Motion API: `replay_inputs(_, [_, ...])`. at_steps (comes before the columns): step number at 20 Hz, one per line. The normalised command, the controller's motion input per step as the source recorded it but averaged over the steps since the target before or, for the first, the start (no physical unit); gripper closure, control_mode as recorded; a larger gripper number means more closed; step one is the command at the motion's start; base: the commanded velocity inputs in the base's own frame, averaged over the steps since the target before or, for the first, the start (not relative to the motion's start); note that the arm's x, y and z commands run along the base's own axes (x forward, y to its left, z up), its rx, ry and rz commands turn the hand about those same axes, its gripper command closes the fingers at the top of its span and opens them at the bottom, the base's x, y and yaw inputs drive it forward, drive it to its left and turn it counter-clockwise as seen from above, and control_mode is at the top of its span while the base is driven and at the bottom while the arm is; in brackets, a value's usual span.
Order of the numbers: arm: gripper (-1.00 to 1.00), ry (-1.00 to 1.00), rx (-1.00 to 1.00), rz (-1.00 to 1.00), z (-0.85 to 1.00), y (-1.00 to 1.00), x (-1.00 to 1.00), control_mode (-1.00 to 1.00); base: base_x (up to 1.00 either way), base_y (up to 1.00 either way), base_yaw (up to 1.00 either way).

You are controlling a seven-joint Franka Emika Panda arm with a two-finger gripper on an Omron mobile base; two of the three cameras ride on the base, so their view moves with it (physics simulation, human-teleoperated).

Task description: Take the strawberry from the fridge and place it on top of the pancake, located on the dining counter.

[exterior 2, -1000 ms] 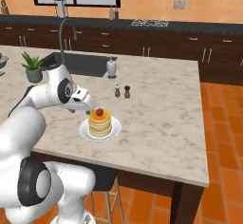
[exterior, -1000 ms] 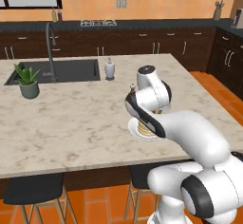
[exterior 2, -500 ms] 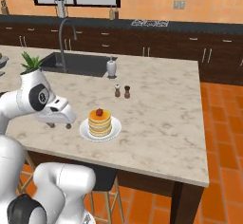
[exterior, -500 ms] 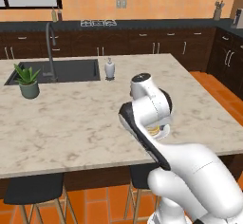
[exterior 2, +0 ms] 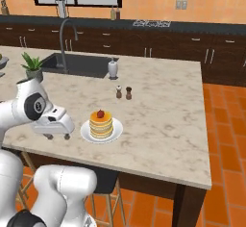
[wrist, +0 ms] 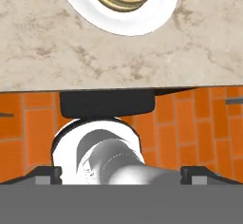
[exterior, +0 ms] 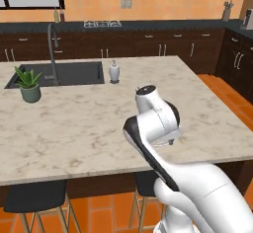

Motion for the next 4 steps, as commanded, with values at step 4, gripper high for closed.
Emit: replay_inputs(4, [-1.0,0.0,-0.14,0.0,-0.14,0.08,0.0,-1.0,0.0,0.0,0.0])
